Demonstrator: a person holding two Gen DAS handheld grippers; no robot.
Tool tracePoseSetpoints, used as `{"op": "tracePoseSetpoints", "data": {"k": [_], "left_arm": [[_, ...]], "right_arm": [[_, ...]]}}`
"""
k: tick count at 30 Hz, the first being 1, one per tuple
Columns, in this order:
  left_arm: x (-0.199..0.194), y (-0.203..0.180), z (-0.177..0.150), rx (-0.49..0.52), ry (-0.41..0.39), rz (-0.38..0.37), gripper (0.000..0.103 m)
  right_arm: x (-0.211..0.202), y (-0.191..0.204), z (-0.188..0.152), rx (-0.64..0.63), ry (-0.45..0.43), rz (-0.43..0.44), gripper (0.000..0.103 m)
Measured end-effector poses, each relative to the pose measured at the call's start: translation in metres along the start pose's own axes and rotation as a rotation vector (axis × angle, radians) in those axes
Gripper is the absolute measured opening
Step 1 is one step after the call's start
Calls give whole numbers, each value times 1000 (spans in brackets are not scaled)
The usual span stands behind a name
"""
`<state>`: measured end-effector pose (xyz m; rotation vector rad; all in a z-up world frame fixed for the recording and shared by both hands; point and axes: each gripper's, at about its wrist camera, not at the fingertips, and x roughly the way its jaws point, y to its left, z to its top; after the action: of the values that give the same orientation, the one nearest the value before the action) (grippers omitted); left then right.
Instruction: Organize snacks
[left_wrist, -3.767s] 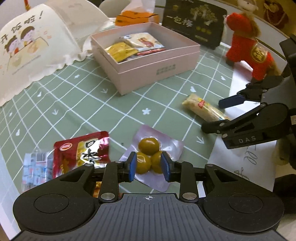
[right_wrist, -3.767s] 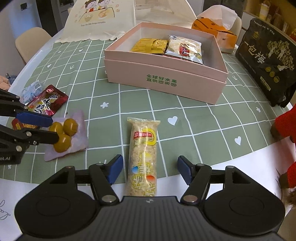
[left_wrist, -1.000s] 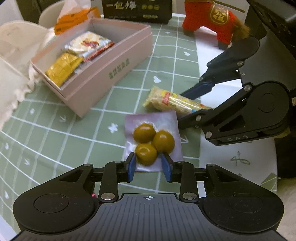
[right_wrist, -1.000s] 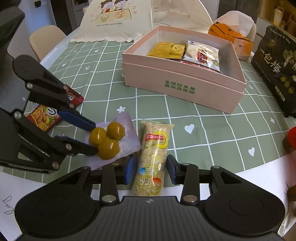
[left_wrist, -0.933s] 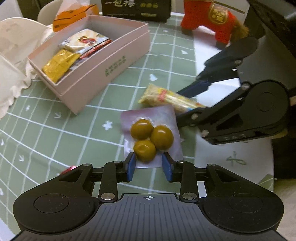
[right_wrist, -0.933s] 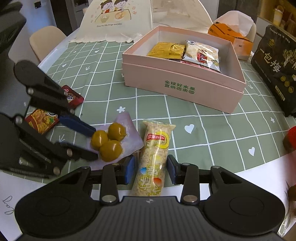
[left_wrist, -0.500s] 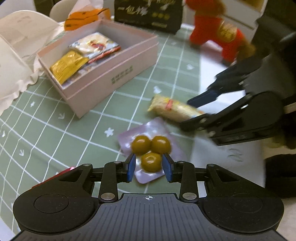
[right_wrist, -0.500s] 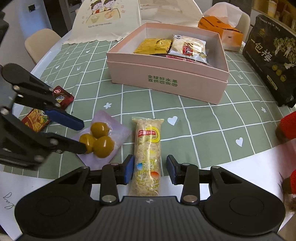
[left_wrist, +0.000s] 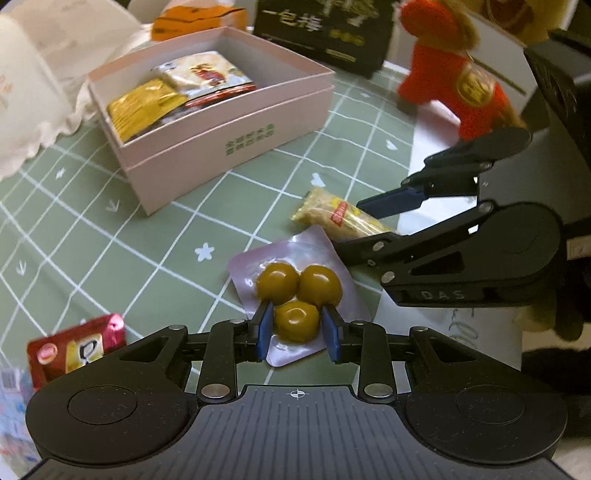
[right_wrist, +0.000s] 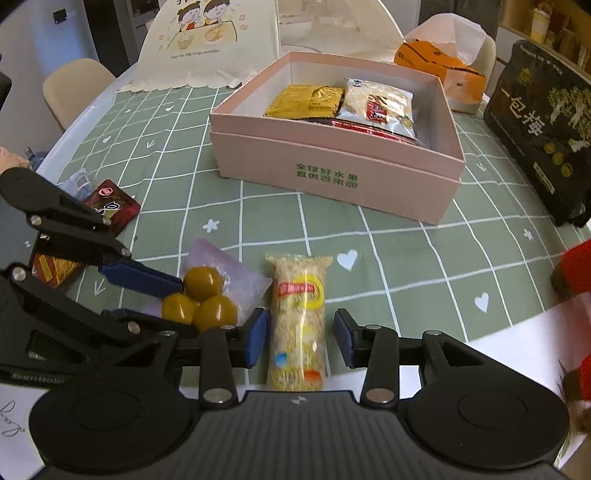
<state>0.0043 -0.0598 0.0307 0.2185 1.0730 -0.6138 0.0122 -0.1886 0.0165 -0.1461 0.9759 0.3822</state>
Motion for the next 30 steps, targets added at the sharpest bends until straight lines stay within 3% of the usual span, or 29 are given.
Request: {"op": "tracePoseSetpoints", "data": {"k": [1, 7, 11, 17, 19, 21, 27, 30], "left_arm": [[0, 1, -1, -18, -4, -4, 33], [-5, 2, -13, -96, -78, -1, 33], [-7, 5, -14, -148, -101, -9, 31], [-22, 2, -11, -141, -190, 12, 29], [-42, 7, -2, -159, -267, -4, 28], [-59, 15, 12, -170, -344, 16, 6], [-91, 48, 77, -169, -575, 78, 8], [-92, 68, 104, -259, -576, 98, 9]], "right_arm": [[0, 1, 1, -12, 4, 7, 29], [-18, -15, 9, 47, -27, 38, 29], [-46, -30, 18, 106, -88, 66, 29], [-84, -42, 34, 118, -205, 39, 29], [-96, -48, 42, 139, -247, 41, 29], [-106, -55, 52, 154, -291, 47, 29], [-107, -66, 101, 137, -351, 20, 29], [-94, -69, 128, 142, -337, 22, 29]]}}
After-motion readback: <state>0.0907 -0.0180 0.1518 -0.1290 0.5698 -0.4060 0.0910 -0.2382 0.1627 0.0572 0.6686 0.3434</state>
